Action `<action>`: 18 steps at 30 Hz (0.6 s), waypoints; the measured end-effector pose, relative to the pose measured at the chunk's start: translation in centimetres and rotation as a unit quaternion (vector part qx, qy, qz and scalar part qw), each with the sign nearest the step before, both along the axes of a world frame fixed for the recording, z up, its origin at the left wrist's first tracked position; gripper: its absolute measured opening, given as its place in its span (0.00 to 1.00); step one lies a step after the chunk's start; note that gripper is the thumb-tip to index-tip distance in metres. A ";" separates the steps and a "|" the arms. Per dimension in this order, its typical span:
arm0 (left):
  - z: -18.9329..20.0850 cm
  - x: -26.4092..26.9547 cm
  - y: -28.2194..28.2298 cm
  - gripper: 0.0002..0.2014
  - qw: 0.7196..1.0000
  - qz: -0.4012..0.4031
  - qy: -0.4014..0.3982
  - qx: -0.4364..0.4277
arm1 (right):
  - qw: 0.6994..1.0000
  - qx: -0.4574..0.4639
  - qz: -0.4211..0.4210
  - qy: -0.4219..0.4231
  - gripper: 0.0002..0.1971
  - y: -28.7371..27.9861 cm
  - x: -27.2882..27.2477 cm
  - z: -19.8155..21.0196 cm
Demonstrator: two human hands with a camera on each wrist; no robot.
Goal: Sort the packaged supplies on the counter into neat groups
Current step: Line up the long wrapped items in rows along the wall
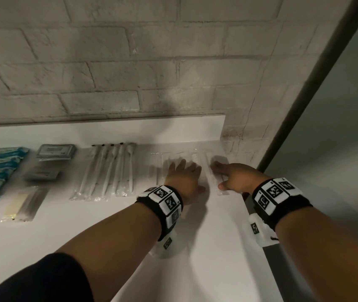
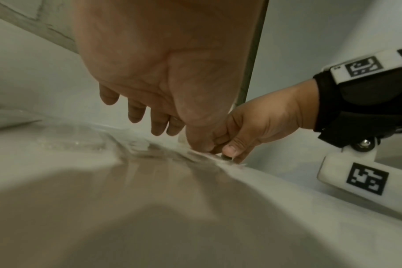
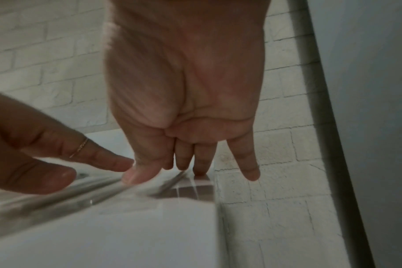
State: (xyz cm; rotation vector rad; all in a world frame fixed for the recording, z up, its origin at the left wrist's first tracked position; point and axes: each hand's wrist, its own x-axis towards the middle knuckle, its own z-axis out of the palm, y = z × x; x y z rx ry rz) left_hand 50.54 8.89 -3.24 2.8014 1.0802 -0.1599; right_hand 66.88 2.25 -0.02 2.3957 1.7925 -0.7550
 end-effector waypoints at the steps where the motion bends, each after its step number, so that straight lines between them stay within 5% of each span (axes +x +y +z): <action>1: 0.1 -0.3 0.0 0.35 1.000 0.007 -0.010 0.009 | 1.000 0.004 -0.006 0.012 0.38 -0.1 0.0 0.2; 5: 0.4 -1.8 0.7 0.32 0.999 0.025 0.014 0.038 | 0.999 0.032 0.014 0.017 0.34 -0.2 -0.9 0.8; 9: 0.6 -2.3 0.6 0.28 0.997 0.031 0.072 -0.007 | 0.993 -0.038 0.097 -0.063 0.31 -0.1 -3.3 1.3; 18: 0.4 -1.6 0.2 0.27 0.998 0.034 0.060 0.009 | 0.982 -0.064 0.144 -0.109 0.31 -0.2 -4.2 1.2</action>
